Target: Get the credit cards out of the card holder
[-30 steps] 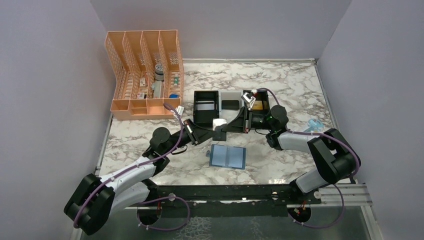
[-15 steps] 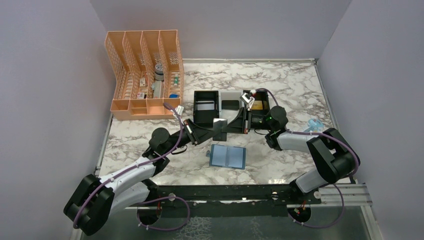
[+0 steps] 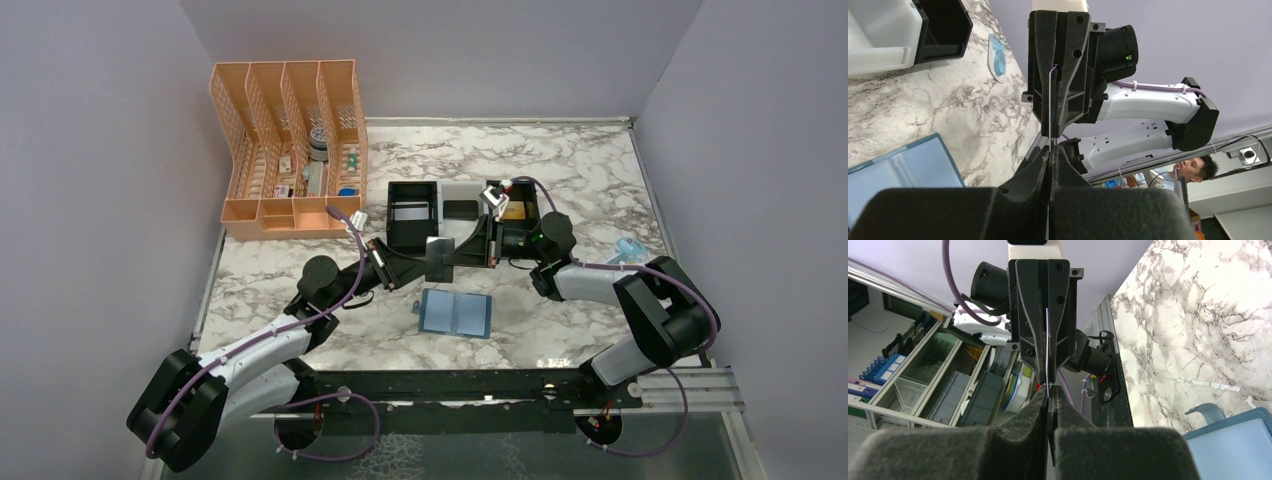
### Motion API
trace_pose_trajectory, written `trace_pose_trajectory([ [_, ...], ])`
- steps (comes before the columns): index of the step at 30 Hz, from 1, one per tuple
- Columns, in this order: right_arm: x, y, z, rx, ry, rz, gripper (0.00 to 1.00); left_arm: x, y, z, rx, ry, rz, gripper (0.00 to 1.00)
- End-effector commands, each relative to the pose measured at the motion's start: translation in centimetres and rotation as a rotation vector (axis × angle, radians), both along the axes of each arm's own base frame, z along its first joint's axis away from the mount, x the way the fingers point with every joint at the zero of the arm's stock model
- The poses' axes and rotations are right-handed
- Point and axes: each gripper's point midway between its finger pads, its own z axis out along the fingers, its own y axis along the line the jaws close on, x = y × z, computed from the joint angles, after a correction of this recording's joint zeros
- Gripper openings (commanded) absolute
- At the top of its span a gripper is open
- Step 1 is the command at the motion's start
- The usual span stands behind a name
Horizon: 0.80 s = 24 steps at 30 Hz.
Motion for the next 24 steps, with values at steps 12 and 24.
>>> trace_pose_trajectory([
  [12,-0.19,0.07,0.03,-0.021,0.016,-0.023,0.21,-0.3,0.11,1.29,-0.023,-0.057,-0.011,0.0],
  [24,-0.68,0.98,0.08,0.017,0.046,-0.003,0.07,-0.49,0.51,1.15,-0.04,-0.051,0.004,0.0],
])
